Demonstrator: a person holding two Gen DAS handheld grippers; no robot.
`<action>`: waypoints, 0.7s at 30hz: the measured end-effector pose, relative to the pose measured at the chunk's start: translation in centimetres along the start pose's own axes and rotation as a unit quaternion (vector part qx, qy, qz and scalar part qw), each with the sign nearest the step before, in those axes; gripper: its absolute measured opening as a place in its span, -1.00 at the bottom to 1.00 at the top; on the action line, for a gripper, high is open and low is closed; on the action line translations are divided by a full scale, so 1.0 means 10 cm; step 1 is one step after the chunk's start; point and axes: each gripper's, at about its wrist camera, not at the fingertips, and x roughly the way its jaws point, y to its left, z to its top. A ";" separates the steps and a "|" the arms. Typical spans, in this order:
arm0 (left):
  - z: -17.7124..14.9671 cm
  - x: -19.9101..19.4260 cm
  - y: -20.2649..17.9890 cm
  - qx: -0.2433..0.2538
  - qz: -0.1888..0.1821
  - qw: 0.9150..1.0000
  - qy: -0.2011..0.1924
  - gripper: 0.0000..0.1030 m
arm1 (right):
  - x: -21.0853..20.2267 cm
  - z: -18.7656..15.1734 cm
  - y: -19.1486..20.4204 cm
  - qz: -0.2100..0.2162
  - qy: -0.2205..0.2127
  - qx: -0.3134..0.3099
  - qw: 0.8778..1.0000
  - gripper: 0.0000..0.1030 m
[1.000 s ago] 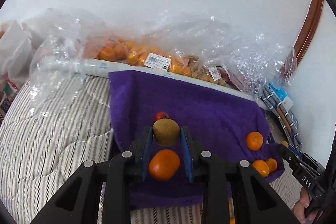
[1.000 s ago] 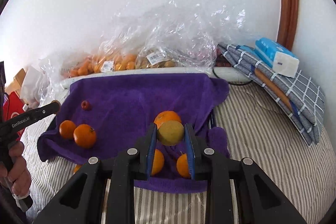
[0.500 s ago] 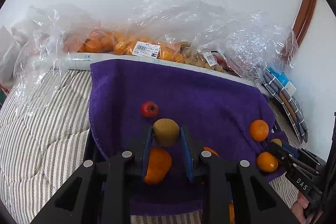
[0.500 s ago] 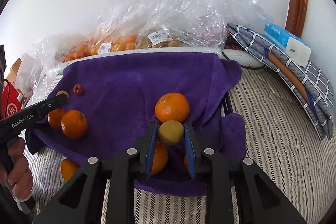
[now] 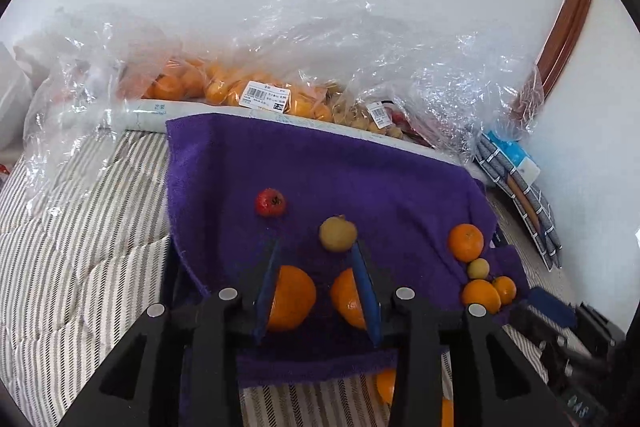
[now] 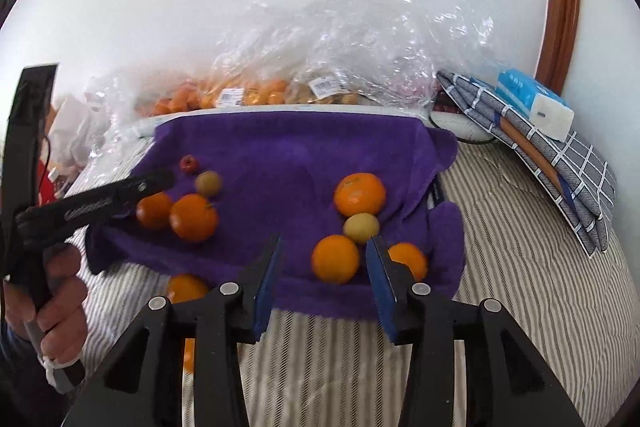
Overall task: Organize fruits
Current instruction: 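Carry both yellow-green fruits onto the purple towel and open both tools, then grasp an orange with the right tool while the left tool returns to the fruit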
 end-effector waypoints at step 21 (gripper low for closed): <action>-0.76 -0.64 0.55 -0.006 0.046 0.999 -0.013 -0.21 | 0.11 -0.66 0.69 0.044 0.056 -0.015 0.997 -0.32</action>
